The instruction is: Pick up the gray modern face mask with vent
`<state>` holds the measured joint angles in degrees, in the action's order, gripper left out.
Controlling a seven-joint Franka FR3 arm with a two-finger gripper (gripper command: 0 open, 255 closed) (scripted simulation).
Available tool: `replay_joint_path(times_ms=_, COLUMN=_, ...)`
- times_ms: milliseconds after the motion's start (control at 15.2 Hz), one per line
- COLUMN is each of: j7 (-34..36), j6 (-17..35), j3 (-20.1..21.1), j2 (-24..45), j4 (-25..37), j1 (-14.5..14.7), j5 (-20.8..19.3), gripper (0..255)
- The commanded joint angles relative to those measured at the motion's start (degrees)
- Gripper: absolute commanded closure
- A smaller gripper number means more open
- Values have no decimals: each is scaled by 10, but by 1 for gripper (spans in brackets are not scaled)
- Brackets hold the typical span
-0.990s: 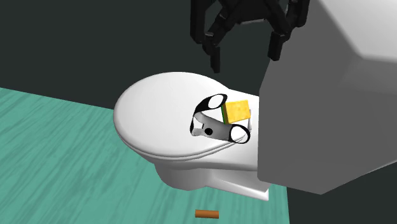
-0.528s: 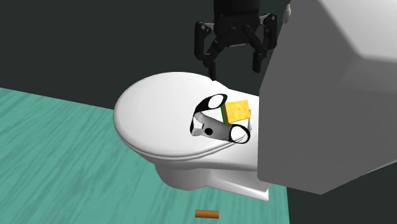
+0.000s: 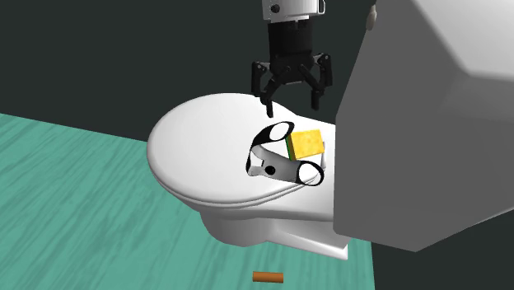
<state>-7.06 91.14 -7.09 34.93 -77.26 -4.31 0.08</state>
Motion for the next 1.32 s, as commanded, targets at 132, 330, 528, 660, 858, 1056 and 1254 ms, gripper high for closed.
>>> replay_joint_path(times_ms=132, j7=1, j6=14, j3=1, j2=27, j4=9, j1=-2, j5=2, gripper=0)
replay_joint_path(times_ms=330, j7=1, j6=33, j3=2, j2=35, j4=-2, j1=-2, j5=3, gripper=0)
replay_joint_path(times_ms=528, j7=1, j6=36, j3=2, j2=37, j4=-4, j1=-2, j5=3, gripper=0)
replay_joint_path(times_ms=660, j7=1, j6=36, j3=2, j2=37, j4=-3, j1=-2, j5=3, gripper=255)
replay_joint_path(times_ms=858, j7=1, j6=36, j3=2, j2=37, j4=-3, j1=-2, j5=3, gripper=255)
replay_joint_path(times_ms=1056, j7=1, j6=36, j3=2, j2=37, j4=-3, j1=-2, j5=3, gripper=255)
replay_joint_path(times_ms=1254, j7=1, j6=30, j3=2, j2=34, j4=-1, j1=-2, j5=3, gripper=255)
